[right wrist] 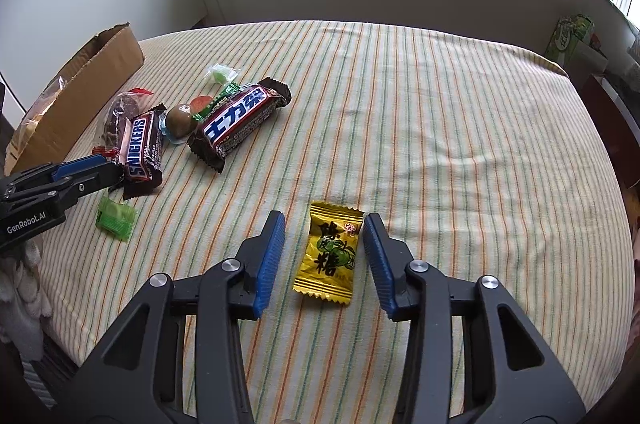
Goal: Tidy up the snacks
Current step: 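Close the right tool on the yellow candy while the left tool grasps the black wrapper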
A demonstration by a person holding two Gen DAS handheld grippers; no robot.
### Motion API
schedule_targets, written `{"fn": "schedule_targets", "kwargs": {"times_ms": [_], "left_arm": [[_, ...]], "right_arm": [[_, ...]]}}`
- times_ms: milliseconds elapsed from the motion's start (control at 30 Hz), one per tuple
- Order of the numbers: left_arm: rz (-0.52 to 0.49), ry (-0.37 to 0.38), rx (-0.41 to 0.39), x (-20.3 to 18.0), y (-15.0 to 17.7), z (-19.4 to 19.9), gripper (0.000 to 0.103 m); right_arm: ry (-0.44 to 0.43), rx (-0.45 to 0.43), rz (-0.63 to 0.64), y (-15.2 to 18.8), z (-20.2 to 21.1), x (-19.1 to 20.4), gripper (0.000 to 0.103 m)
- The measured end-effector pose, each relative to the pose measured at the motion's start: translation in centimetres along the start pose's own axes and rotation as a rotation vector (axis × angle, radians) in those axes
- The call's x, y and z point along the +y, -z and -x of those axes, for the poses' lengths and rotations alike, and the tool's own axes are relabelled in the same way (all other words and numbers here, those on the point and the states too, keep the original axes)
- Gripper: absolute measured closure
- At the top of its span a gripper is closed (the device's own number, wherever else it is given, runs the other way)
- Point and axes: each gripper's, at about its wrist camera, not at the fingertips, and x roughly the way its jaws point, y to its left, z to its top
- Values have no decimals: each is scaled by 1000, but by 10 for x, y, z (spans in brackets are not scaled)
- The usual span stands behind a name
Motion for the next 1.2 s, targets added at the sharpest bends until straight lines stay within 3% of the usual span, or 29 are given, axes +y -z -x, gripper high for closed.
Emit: {"fn": "schedule_targets", "kwargs": {"times_ms": [200,400,567,767,900,1200], "left_arm": [[19,45,-11,3,-4,5,68],[-22,-32,12,-10,-10,-10,68],[7,-37,14,-11,-20,-17,68],[-86,-82,2,-23,-18,-22,70],[-86,-83,-2,-18,-19,-21,80],[-92,-55,-10,-16,-14,-14,81]], "right_arm": [[-8,-2,1,0,1,0,60],[-14,-4,2,0,2,-2,60],[-17,-6,5,1,2,-1,60],[-12,-6,19,-1,0,0,60],[23,2,43,-4,-1,1,74],[31,-1,52,-1,4,1,76]]}}
